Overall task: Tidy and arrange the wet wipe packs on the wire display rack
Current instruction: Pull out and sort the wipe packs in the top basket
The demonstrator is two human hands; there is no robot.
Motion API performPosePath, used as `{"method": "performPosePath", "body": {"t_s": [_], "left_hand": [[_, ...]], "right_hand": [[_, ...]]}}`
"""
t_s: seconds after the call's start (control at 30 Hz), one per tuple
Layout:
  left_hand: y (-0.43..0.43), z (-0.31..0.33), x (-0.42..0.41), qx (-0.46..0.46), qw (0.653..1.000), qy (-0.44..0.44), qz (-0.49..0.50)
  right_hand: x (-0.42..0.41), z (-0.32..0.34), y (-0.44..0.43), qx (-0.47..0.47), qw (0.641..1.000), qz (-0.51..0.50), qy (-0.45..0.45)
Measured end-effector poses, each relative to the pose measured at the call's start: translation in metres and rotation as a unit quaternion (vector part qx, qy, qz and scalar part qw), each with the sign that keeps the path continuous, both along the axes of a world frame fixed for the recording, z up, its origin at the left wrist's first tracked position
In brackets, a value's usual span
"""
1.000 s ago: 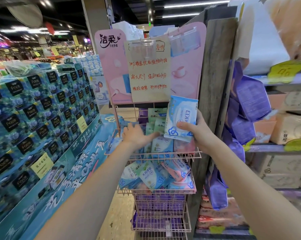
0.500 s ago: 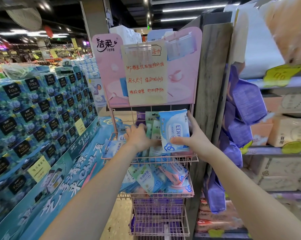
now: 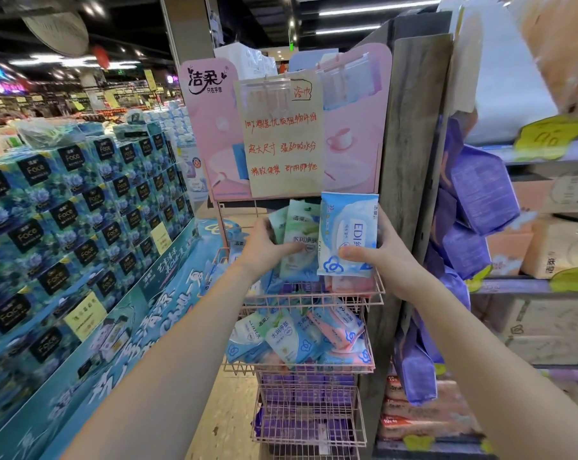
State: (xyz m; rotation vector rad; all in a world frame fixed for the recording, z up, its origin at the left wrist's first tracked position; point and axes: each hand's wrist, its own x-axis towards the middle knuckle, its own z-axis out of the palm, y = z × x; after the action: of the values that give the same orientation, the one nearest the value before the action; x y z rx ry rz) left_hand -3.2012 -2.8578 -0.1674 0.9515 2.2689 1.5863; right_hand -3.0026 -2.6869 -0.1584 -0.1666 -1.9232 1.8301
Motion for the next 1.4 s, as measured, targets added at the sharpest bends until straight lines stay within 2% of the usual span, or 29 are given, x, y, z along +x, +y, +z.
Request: {"method": "performPosePath", "body": {"t_s": [0.07,0.17,0.23,0.37,0.43,0.47,0.53,0.6,0.67,0.87,1.1,1.23,1.3,1.4], "left_hand": [[0.004,-0.007,0.002,-0.091,0.995,0.050,-0.001],[0.007,-0.012,0.005,-0.187,0.966,0.167,0.061],[0.003,-0.008,0.005,-0.237,0.948,0.198,0.075],[-0.017,0.003,-0.003,-0.272,0.941,0.194,0.055],[-0.033,0.012,-0.013,-0.255,0.940,0.194,0.117],[-0.043,0.017,-0.019,-0.282,0.925,0.193,0.167],[-0.065,0.028,-0.030,-0.413,0.868,0.152,0.229],[-0.082,0.034,-0.031,-0.521,0.832,0.085,0.172],[-0.091,0.034,-0.029,-0.554,0.826,0.058,0.089],[-0.096,0.018,-0.036,-0.483,0.869,0.071,0.085],[-0.090,0.021,-0.035,-0.449,0.875,0.090,0.153],[-0.081,0.031,-0.040,-0.324,0.924,0.124,0.160],[-0.073,0.042,-0.034,-0.221,0.959,0.140,0.108],[-0.057,0.054,-0.024,-0.107,0.983,0.151,0.008]], "right_hand": [[-0.002,-0.001,0.002,-0.001,1.000,0.000,-0.015],[-0.001,-0.005,0.001,0.001,1.000,0.010,-0.016],[0.000,-0.008,-0.002,0.004,1.000,0.015,-0.008],[-0.001,-0.012,-0.005,-0.019,1.000,0.016,-0.004],[-0.001,-0.013,-0.006,-0.027,1.000,0.012,0.000],[-0.001,-0.013,-0.006,-0.028,1.000,0.010,0.001],[-0.002,-0.012,-0.007,-0.028,1.000,0.014,-0.001],[-0.004,-0.013,-0.007,-0.024,1.000,0.018,-0.008],[-0.006,-0.014,-0.010,-0.019,1.000,0.016,-0.011],[-0.014,-0.018,-0.019,-0.017,0.999,0.015,-0.033],[-0.017,-0.018,-0.020,-0.041,0.998,0.022,-0.032],[-0.015,-0.014,-0.022,-0.043,0.999,0.019,-0.020],[-0.016,-0.016,-0.020,-0.040,0.999,0.017,-0.021],[-0.016,-0.016,-0.018,-0.024,0.999,0.017,-0.017]]}}
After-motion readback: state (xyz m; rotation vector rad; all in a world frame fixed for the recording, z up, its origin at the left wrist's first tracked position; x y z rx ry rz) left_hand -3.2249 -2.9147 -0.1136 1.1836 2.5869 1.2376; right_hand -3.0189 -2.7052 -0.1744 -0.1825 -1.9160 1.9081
